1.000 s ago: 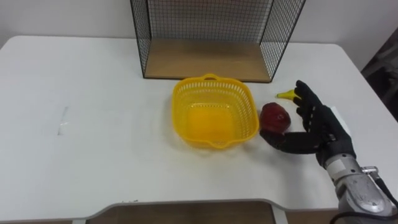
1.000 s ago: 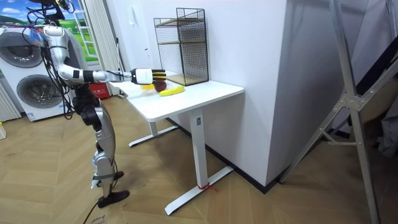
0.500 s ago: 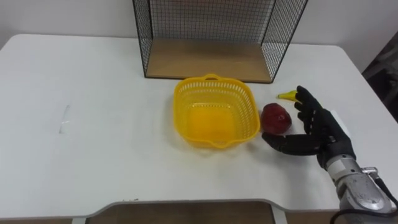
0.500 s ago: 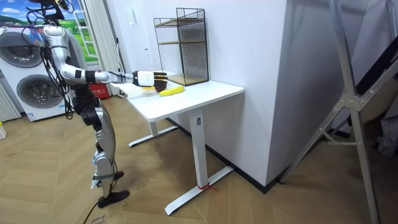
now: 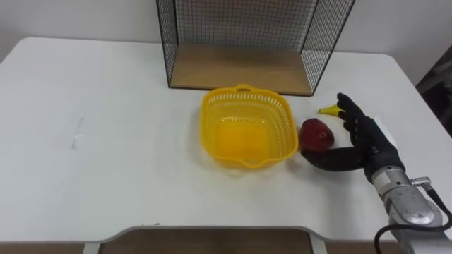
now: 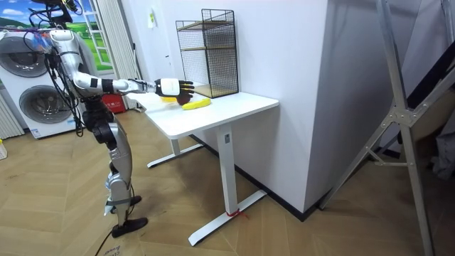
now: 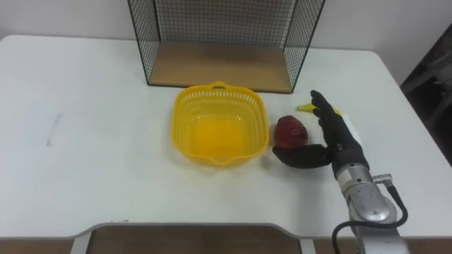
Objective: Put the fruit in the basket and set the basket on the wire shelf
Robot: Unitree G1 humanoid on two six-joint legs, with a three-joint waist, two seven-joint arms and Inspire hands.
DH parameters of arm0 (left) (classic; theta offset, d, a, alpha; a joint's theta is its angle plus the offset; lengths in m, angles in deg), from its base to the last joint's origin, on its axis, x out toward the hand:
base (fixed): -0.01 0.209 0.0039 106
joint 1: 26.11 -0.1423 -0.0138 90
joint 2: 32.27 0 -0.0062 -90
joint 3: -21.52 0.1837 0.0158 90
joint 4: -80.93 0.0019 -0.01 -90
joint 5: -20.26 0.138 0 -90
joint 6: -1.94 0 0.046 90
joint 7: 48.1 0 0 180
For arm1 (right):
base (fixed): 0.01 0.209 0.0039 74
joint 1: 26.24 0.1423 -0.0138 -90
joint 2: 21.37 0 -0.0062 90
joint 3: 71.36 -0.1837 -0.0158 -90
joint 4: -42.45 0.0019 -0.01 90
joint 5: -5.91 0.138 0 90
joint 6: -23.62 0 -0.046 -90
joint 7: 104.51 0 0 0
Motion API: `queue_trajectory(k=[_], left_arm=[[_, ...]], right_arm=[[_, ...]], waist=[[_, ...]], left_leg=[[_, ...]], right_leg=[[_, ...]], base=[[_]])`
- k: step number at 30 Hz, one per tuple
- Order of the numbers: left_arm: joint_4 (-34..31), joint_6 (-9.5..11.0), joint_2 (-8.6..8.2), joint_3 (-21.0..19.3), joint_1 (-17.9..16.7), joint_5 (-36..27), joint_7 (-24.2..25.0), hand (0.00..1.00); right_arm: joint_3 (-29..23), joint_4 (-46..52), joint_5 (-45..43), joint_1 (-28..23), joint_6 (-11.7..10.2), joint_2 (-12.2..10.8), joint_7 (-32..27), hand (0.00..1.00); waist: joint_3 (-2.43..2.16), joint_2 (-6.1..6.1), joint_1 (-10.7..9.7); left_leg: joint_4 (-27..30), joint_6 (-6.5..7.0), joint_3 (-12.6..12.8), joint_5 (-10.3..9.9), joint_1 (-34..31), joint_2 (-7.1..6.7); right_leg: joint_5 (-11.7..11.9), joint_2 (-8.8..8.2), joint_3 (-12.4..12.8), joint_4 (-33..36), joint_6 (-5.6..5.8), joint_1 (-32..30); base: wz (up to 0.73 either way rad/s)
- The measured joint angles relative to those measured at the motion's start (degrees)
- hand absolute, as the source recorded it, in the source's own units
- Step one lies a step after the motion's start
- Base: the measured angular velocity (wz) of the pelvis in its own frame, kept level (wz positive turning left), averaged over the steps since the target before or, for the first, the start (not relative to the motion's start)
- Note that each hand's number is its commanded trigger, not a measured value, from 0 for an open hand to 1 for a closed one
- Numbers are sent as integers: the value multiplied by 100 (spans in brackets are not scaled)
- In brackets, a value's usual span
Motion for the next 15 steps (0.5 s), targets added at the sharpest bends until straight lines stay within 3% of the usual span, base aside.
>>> queue_trajectory(k=[7, 10, 15], left_arm=[[-42, 0, 53, 2, 7, -4, 2, 0], [-126, 0, 114, 5, 4, -11, 24, 0], [-155, 0, 187, 1, 4, -6, 135, 0]], right_arm=[[42, -2, -86, 63, 0, 32, 83, 0], [43, -3, -86, 155, 1, 53, 117, 0], [48, -2, -253, 232, 7, 86, 255, 0]], waist=[[2, -62, 54], [27, -112, 51], [6, -163, 72]], left_leg=[[4, -6, -20, 3, -2, 1], [9, -5, -19, 3, -17, 1], [13, -5, -28, 3, -40, -1]], right_leg=[[0, 0, -11, 2, -1, 15], [2, 1, -13, 6, -4, -3], [4, 2, -20, 6, -6, -16]], base=[[0], [0], [0]])
